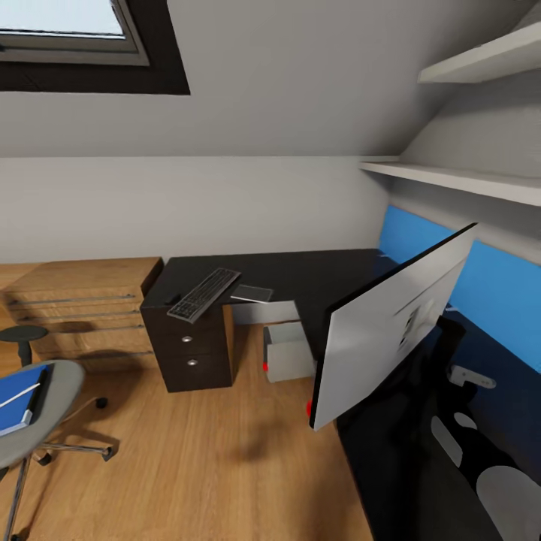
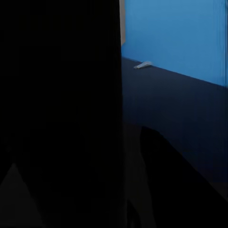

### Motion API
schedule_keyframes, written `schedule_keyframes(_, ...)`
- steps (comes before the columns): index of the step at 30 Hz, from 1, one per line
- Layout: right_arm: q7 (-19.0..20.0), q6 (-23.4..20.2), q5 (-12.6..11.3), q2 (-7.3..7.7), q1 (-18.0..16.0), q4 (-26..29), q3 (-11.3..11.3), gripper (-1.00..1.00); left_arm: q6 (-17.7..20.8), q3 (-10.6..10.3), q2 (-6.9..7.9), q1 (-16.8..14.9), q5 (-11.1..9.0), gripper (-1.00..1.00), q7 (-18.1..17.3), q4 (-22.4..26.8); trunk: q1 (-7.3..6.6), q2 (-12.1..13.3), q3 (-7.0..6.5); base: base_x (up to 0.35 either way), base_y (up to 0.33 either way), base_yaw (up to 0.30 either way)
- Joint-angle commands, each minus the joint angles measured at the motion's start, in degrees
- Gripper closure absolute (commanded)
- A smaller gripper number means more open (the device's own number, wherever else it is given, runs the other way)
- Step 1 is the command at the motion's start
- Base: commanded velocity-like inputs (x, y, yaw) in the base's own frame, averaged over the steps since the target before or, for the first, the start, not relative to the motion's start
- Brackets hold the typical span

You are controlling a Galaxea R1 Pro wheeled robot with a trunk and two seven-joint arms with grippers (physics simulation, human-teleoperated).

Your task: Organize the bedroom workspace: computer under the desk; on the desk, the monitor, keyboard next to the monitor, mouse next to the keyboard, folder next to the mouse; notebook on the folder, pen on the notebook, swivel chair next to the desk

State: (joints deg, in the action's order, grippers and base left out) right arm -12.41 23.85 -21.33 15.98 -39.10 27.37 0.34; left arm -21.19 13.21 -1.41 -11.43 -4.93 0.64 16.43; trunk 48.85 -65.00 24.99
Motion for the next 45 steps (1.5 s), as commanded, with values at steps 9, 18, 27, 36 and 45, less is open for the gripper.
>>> schedule_keyframes(9,-0.2,0.3,-1.0,0.02,0.0,-0.1,0.4,1.00,-0.2,-0.1,0.01,0.0,-0.5,-1.00,0.1,0.0,-0.01,0.0,0.07,-0.060,-0.125,0.000)
schedule_keyframes(18,-0.2,0.3,-0.9,0.02,0.0,-0.1,0.5,1.00,-0.2,-0.1,0.08,0.0,-0.5,-1.00,0.1,0.0,-0.01,0.0,0.07,-0.005,-0.102,0.000)
schedule_keyframes(27,-0.2,0.3,-0.9,0.02,0.0,-0.1,0.5,1.00,-0.2,-0.1,0.09,0.0,-0.5,-1.00,0.1,0.0,-0.01,0.0,0.07,0.000,-0.045,0.000)
schedule_keyframes(36,1.3,0.3,-0.8,0.02,0.0,-0.1,0.5,1.00,-0.2,-0.1,0.09,0.0,-0.5,-1.00,0.1,0.0,-0.01,0.0,0.07,0.000,-0.002,0.000)
schedule_keyframes(45,3.3,0.3,-0.8,0.02,0.0,-0.1,0.5,1.00,-0.2,-0.2,0.06,0.0,-0.5,-1.00,0.1,0.0,-0.01,0.0,0.07,0.000,0.000,0.000)
